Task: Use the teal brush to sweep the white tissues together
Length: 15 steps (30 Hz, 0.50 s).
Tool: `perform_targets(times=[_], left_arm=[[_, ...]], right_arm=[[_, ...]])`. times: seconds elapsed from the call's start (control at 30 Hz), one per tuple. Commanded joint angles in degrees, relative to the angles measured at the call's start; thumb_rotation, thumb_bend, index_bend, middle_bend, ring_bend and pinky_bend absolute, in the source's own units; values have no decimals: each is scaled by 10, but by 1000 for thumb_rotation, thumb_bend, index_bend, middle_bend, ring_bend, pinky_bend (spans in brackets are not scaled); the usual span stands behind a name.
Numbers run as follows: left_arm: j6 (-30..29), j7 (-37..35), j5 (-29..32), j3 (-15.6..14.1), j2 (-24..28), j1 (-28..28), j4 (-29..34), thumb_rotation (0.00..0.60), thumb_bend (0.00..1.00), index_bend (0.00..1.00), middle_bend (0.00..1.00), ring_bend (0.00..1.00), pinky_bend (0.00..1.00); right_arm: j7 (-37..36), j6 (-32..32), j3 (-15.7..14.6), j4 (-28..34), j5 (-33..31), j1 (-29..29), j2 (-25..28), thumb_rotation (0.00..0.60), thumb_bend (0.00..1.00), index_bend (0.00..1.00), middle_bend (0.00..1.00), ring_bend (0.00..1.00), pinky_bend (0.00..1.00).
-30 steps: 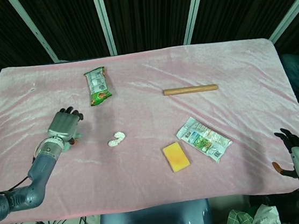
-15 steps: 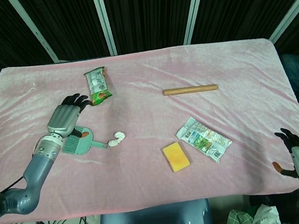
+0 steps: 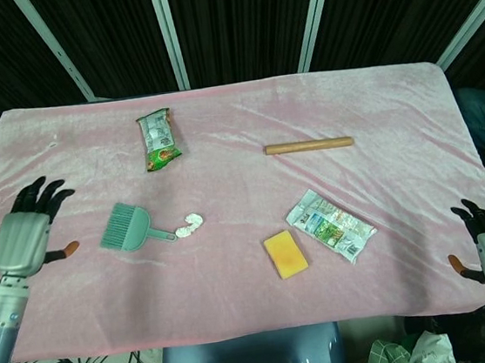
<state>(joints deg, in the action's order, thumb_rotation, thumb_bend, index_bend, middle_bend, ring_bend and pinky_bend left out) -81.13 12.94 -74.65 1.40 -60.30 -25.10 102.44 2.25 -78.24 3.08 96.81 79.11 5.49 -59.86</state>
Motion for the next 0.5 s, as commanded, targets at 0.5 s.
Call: perform_targets(times=[0.5], left_arm=[[-65,-194,-47,-61,-28,151,-92,600,44,204,113,0,35]], right_arm=[[-4,-23,0,-24,29,-5,-14,600,197,163,67,129,174]])
